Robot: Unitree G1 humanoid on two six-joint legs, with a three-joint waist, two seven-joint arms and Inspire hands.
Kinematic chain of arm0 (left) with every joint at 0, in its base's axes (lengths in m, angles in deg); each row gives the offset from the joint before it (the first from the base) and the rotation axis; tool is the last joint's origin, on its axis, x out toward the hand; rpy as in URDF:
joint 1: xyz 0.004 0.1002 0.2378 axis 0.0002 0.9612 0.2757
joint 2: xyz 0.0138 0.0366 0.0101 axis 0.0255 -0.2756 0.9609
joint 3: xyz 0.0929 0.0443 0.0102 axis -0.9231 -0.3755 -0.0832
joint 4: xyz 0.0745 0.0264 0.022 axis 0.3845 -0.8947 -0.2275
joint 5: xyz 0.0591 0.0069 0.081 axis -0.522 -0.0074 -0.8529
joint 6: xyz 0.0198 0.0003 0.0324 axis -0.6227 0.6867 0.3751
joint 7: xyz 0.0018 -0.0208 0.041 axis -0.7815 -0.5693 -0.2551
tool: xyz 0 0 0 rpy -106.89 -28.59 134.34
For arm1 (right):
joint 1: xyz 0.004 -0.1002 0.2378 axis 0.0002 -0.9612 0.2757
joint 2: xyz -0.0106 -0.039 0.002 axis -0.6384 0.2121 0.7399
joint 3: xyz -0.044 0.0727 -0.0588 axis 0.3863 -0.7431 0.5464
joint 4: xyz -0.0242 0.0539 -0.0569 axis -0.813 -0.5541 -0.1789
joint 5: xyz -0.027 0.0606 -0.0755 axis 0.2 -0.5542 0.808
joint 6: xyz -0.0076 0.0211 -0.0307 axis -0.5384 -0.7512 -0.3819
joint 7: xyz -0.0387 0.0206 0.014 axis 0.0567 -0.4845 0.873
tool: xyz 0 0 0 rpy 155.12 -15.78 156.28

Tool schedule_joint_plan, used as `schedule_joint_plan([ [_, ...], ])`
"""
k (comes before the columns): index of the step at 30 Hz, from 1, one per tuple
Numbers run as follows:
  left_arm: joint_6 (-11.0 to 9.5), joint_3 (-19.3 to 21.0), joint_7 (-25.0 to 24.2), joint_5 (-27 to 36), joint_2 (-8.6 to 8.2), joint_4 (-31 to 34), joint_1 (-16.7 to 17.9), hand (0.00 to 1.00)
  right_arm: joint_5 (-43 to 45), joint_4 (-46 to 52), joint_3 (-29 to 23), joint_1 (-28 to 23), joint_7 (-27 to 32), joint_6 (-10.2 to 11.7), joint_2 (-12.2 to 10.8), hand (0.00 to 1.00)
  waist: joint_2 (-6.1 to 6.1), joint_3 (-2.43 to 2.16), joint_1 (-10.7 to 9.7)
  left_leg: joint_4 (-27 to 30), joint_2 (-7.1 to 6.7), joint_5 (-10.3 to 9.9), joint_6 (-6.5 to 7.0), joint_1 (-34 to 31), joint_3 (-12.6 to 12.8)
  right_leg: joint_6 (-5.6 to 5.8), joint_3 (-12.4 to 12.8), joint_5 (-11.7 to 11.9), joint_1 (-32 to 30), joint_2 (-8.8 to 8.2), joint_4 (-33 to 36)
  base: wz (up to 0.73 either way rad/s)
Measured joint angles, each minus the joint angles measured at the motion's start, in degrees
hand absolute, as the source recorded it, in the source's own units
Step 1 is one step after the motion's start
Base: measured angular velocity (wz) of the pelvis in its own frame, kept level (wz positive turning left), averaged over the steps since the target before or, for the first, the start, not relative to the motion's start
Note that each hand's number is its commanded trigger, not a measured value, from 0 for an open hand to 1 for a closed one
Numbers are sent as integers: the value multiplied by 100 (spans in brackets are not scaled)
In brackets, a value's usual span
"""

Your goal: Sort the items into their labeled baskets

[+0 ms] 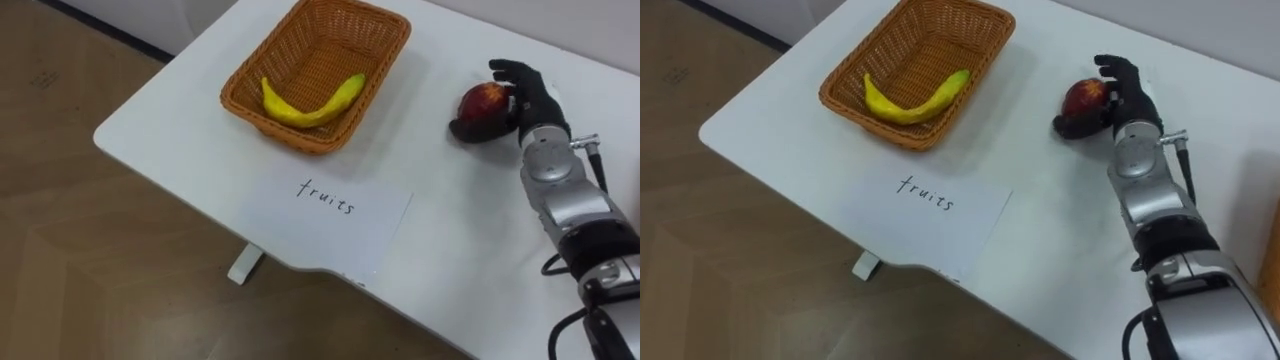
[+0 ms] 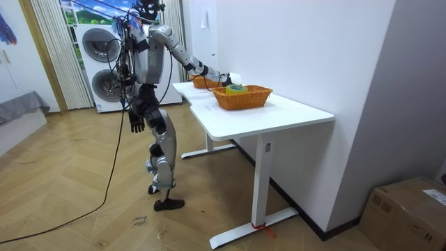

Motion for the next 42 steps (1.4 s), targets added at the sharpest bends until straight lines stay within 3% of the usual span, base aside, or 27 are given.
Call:
schedule_joint_plan([
  [9, -22, 0, 6, 146, 1, 183, 4, 0, 332, 3, 149, 56, -7, -1, 64, 100, 7, 11, -1, -9, 8, -11, -13, 3, -46, -3, -130, 2, 5, -9, 26, 1],
  [17, -66, -2, -18, 434, 16, 214, -7, 0, 607, 1, 155, 115, 6, 10, 46, 100, 29, 97, 13, 48, 6, -23, -25, -66, -83, -11, -174, 7, 0, 6, 5, 0],
  [36, -184, 13, -5, 423, 68, 167, -37, 0, 588, 25, 322, 125, -111, -5, 30, 100, -81, 25, -3, 41, 8, -17, -26, -44, -72, -17, -152, 11, 3, 12, -3, 0],
  [42, -188, 160, -28, 396, 187, 184, 22, 0, 571, 1040, 414, 34, -498, -123, 12, 100, -131, -10, -167, -47, 10, -4, -26, 214, -83, -7, -161, 5, 232, 1, -18, 0],
])
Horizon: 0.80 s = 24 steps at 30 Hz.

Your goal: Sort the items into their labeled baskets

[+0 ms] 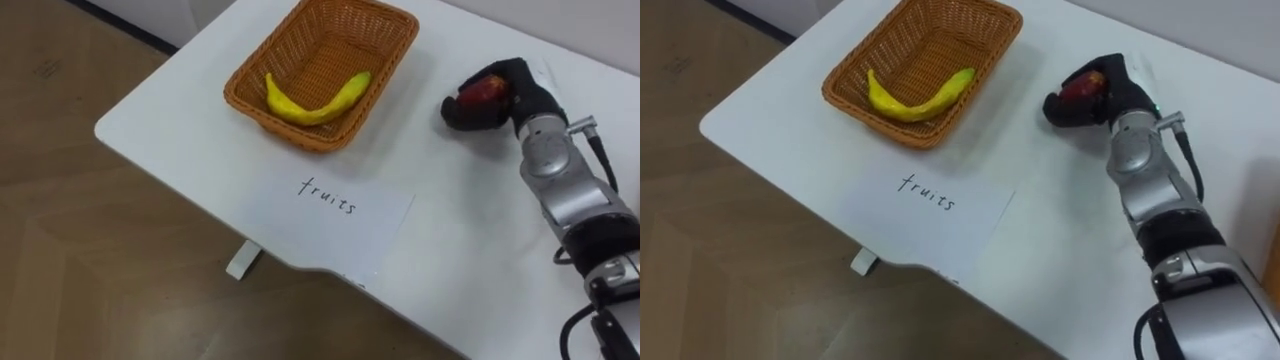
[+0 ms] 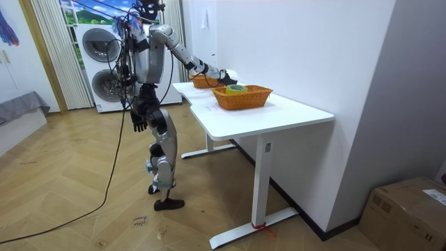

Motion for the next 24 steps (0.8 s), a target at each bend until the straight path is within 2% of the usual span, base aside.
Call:
schedule_joint_plan([
  [3, 2, 87, 32, 5, 22, 3, -4, 0, -3, 226, 7, -4, -89, -1, -1, 100, -57, -40, -44, -65, -4, -1, 1, 184, -12, 13, -4, -8, 191, 4, -40, 3],
  [5, 15, 103, 69, -12, 84, -15, 16, 0, 24, 480, 5, -16, -126, -12, 2, 100, -143, -95, -65, -104, -13, -4, 2, 240, -42, 21, -15, -13, 294, 14, -93, 6],
  [7, 15, 123, 113, -32, 92, -14, 42, 0, 59, 733, 2, -16, -129, -18, 9, 100, -166, -109, -147, -85, -19, -4, 2, 259, -57, 22, -18, -12, 335, 16, -101, 6],
  [9, 14, 133, 149, -46, 90, -12, 75, 0, 88, 944, 2, -16, -127, -19, 7, 100, -164, -107, -148, -86, -23, -5, 2, 343, -54, 24, -7, -12, 422, 19, -113, 0],
  [11, 14, 318, 152, -57, 47, 1, 158, 0, 102, 1249, 1, -28, -127, -87, 8, 100, -166, -109, -164, -102, -21, -13, 1, 506, -69, 35, -11, -4, 600, 45, -215, 0],
  [17, 62, 342, 143, -144, 37, 58, 294, 0, 257, 2153, -11, -33, -130, -127, 14, 100, -176, -120, -188, -140, -28, -18, -13, 683, -133, 48, -7, -16, 801, 82, -297, 4],
  [21, 89, 353, 120, -260, 37, 153, 363, 0, 269, 2443, -1, -45, -187, -129, 6, 100, -186, -125, -152, -171, -31, -14, -16, 744, -139, 61, -5, -26, 883, 88, -328, 1],
  [23, 117, 408, 81, -274, 34, 146, 381, 0, 263, 2521, 1, -45, -251, -128, 1, 100, -232, -147, -133, -187, -31, -14, -16, 766, -152, 65, -8, -30, 925, 105, -380, 4],
  [24, 123, 429, 64, -274, 30, 139, 381, 0, 263, 2520, 4, -45, -265, -129, -3, 100, -244, -143, -128, -196, -32, -14, -16, 779, -159, 66, -9, -30, 941, 106, -382, 6],
])
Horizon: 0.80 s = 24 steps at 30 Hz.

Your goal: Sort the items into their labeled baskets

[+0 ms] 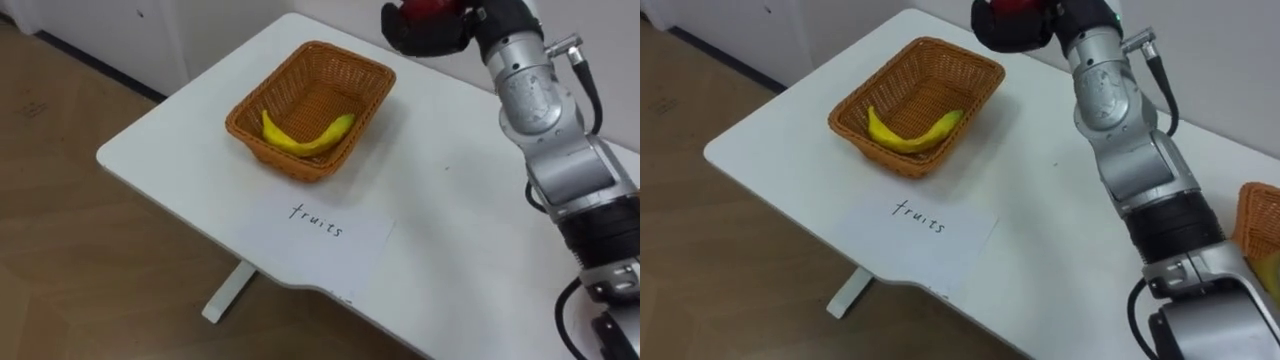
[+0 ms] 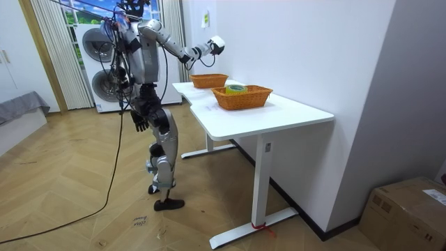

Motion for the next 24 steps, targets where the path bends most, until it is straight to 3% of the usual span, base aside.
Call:
schedule_joint_plan([
  [3, 6, 83, -74, -2, -11, -69, -7, 0, 0, -1, 5, -2, -56, -20, -35, 100, -48, -5, 15, -68, -6, 0, 0, 73, -26, 14, 2, -8, 53, -1, -11, 3],
  [8, 71, 337, -153, -274, -65, -81, 7, 0, 138, 0, 12, -13, -64, -244, -77, 100, -114, 29, 141, -113, -6, 0, 0, 77, -61, 15, -10, -8, 51, 0, -12, 2],
  [14, 121, 455, -191, -507, -118, -110, 40, 0, 294, 10, 93, -40, -241, -265, -178, 100, -157, 56, 332, -150, -8, 0, 0, 95, -112, 16, -41, -8, 64, -1, -11, 3],
  [24, 126, 452, -249, -884, -156, -103, 108, 0, 845, -38, 491, -54, -444, -259, -191, 100, -135, 90, 483, -163, -68, -1, 5, 154, -290, 57, -146, -32, 182, -24, -29, 9],
])
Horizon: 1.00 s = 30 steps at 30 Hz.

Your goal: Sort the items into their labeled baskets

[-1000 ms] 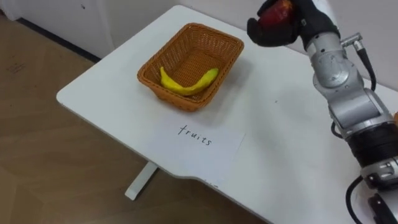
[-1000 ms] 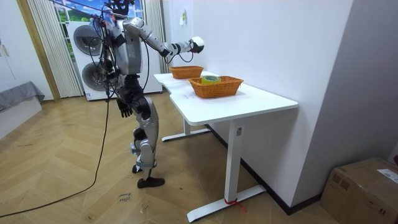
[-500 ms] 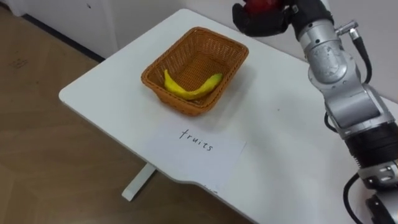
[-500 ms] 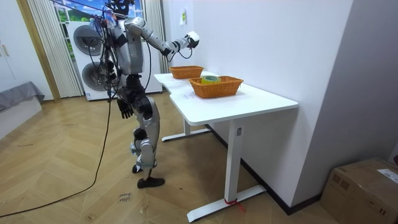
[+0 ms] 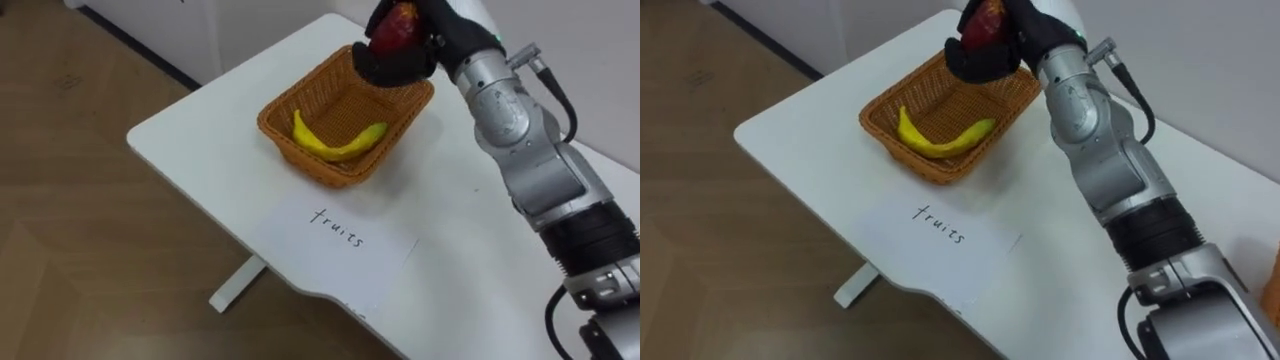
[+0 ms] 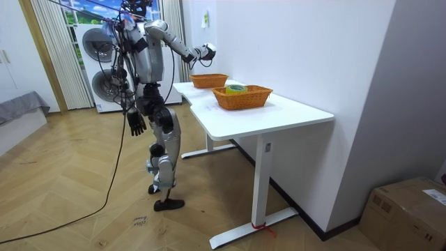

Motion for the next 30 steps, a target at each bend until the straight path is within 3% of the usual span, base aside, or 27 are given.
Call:
schedule_joint_plan([
  [7, -31, -1, -128, -2, -13, 0, 12, 0, 105, -163, 261, -1, -85, 8, -4, 100, -34, -10, 64, 5, -4, -3, 3, 17, -15, 8, 0, -5, 34, 0, -5, 1],
  [8, -30, 0, -138, 1, -13, 0, 13, 0, 101, -189, 312, -1, -107, 8, -3, 91, -37, -12, 79, 8, -4, -2, 2, 19, -14, 8, -1, -5, 38, 0, -5, 0],
  [9, -30, 1, -138, 1, -13, 0, 12, 0, 98, -200, 348, -1, -112, 8, -3, 89, -37, -12, 89, 8, -3, -2, 2, 24, -13, 8, -1, -5, 42, -1, -5, 0],
  [10, -30, 3, -138, 1, -12, 1, 9, 0, 97, -230, 405, -4, -130, 8, -8, 73, -26, -4, 113, 8, -2, -2, 2, 40, -12, 8, -1, -5, 55, -1, -6, 0],
  [14, -30, 78, -176, 65, 10, 1, 15, 0, 79, -245, 420, -137, -201, 8, -25, 62, -46, 2, 160, 4, -5, -7, 5, 92, -27, 21, 22, -13, 114, -5, -6, 0],
  [15, -30, 99, -180, 65, 11, 1, 15, 0, 66, -245, 420, -147, -211, 8, -25, 55, -53, 3, 158, 5, -5, -9, 5, 91, -27, 21, 32, -13, 114, -5, -6, 0],
  [16, -28, 101, -187, 65, 21, 1, 16, 0, 62, -245, 420, -177, -230, 7, -25, 26, -63, -2, 159, 9, -8, -14, 6, 90, -27, 21, 47, -13, 114, -5, -6, 0],
  [17, -26, 102, -194, 63, 27, 2, 15, 0, 62, -240, 420, -212, -247, 6, -24, 5, -70, -7, 162, 11, -12, -17, 7, 90, -27, 21, 78, -13, 114, -5, -6, 0],
  [18, -26, 105, -199, 63, 32, 5, 15, 0, 62, -237, 420, -233, -249, 5, -25, 0, -73, -9, 165, 11, -13, -17, 8, 91, -26, 21, 101, -13, 114, -4, -6, 0],
  [30, 29, 265, -459, 62, 153, 21, 16, 0, 20, -116, 407, -416, -286, -119, -28, 0, -113, -40, 161, 69, -20, -17, 9, 108, -20, 21, 154, -13, 146, -1, 10, 0],
])
